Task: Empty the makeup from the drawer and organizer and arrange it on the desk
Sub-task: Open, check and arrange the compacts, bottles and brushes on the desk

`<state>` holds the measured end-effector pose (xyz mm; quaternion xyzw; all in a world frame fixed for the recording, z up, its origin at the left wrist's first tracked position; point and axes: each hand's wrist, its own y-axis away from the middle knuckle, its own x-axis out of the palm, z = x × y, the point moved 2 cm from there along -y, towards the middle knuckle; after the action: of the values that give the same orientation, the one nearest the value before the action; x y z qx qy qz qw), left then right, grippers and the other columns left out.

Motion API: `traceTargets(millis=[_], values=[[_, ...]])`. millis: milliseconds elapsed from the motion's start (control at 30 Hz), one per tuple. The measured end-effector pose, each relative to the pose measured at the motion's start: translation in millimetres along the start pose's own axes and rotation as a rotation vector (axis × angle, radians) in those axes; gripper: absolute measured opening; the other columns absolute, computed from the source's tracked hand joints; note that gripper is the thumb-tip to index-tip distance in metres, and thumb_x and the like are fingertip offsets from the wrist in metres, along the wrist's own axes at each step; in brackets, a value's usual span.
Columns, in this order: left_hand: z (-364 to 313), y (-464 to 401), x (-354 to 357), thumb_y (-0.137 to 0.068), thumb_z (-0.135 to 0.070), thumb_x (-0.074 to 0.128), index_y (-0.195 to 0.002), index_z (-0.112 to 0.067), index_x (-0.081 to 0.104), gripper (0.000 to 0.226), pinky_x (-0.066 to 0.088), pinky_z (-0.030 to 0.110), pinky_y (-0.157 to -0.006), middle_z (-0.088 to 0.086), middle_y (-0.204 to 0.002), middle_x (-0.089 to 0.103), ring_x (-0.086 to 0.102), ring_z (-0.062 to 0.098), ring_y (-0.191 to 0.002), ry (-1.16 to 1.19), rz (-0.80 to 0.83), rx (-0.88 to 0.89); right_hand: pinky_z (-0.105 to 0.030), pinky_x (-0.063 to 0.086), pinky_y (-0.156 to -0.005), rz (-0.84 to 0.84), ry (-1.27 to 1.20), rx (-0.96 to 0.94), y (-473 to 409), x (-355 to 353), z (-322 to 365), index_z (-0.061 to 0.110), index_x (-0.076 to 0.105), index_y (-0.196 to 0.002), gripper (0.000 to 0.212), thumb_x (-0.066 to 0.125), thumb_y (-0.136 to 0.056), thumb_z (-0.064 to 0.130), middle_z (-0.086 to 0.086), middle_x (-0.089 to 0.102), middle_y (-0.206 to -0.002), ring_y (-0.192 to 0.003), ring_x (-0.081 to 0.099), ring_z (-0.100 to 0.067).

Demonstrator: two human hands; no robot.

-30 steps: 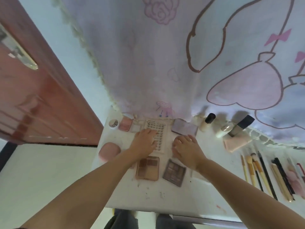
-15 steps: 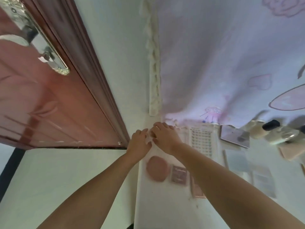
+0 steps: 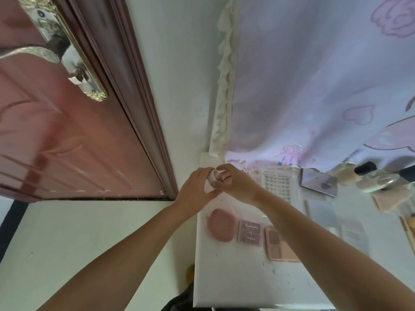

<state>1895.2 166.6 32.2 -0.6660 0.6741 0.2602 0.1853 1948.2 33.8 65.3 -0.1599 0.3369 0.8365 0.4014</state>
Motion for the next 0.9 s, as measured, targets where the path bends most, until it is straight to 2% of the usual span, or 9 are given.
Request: traceTargets(millis=[133,233,300,400,500,633,767,833,900], values=[[-20,16,-9,-0.084,-0.03,0.067,-0.133,-0.02,0.044,0.055,0.041,0.024,-0.093,-0.005,-0.125,0.049,0.046,0.01,-0.113,-0.047,0.033,0.029,-0.02,0.042,-0.073,0.067,0.071,-0.032,25,-10,10,0.017,0.059,-0.113,0.033,0.059,-0.089,0.04,0.002,0.064,-0.098,-0.088,0.06,-0.011],[-29,27,-13,-0.085,-0.03,0.066,-0.14,-0.021,0.035,0.064,0.037,0.022,-0.094,-0.008,-0.127,0.046,0.043,0.007,-0.113,-0.08,0.058,0.026,-0.02,0.043,-0.06,0.042,0.094,-0.048,34,-10,10,0.016,0.063,-0.095,0.034,0.054,-0.09,0.047,-0.007,0.072,-0.088,-0.078,0.067,-0.015],[-33,34,-13,-0.084,-0.031,0.067,-0.135,-0.024,0.036,0.06,0.037,0.022,-0.09,-0.01,-0.122,0.047,0.044,0.006,-0.108,-0.073,0.064,0.004,-0.019,0.047,-0.055,0.046,0.118,-0.049,39,-11,10,0.017,0.062,-0.088,0.032,0.053,-0.09,0.048,-0.008,0.072,-0.084,-0.073,0.067,-0.018],[-36,39,-11,-0.082,-0.034,0.069,-0.122,-0.023,0.043,0.049,0.041,0.025,-0.088,-0.009,-0.117,0.053,0.048,0.01,-0.106,-0.068,0.078,-0.001,-0.014,0.048,-0.05,0.09,0.116,-0.073,45,-13,9,0.011,0.064,-0.09,0.034,0.052,-0.093,0.043,-0.01,0.071,-0.084,-0.066,0.064,-0.015],[-44,40,-11,-0.081,-0.033,0.07,-0.116,-0.024,0.045,0.043,0.038,0.02,-0.082,-0.009,-0.115,0.054,0.047,0.007,-0.104,-0.061,0.102,0.005,-0.017,0.052,-0.056,0.12,0.096,-0.077,49,-16,4,0.007,0.061,-0.102,0.033,0.054,-0.093,0.037,-0.008,0.069,-0.092,-0.07,0.063,-0.012],[-54,40,-9,-0.081,-0.035,0.07,-0.11,-0.026,0.047,0.038,0.039,0.014,-0.079,-0.009,-0.111,0.056,0.05,0.006,-0.106,-0.031,0.108,0.032,-0.019,0.052,-0.068,0.151,0.066,-0.096,54,-26,-2,0.015,0.054,-0.111,0.029,0.062,-0.089,0.03,-0.001,0.061,-0.105,-0.087,0.06,-0.014],[-63,42,-11,-0.082,-0.037,0.069,-0.116,-0.024,0.047,0.043,0.04,0.011,-0.082,-0.01,-0.114,0.057,0.051,0.003,-0.107,0.024,0.12,0.025,-0.014,0.044,-0.084,0.183,0.133,-0.192,62,-38,0,0.018,0.048,-0.131,0.048,0.066,-0.087,0.025,0.003,0.058,-0.118,-0.108,0.058,-0.013],[-65,41,-10,-0.082,-0.036,0.069,-0.116,-0.024,0.046,0.043,0.04,0.013,-0.083,-0.01,-0.115,0.056,0.051,0.004,-0.108,0.019,0.123,0.027,-0.024,0.047,-0.092,0.215,0.173,-0.136,63,-41,3,0.019,0.044,-0.135,0.053,0.062,-0.088,0.035,0.002,0.057,-0.124,-0.112,0.058,-0.015],[-66,40,-9,-0.082,-0.033,0.069,-0.113,-0.026,0.046,0.04,0.04,0.013,-0.082,-0.012,-0.113,0.055,0.05,0.004,-0.106,-0.009,0.115,0.037,-0.029,0.051,-0.082,0.253,0.175,0.003,64,-41,10,0.013,0.05,-0.126,0.046,0.046,-0.094,0.047,-0.003,0.061,-0.117,-0.101,0.063,-0.02]])
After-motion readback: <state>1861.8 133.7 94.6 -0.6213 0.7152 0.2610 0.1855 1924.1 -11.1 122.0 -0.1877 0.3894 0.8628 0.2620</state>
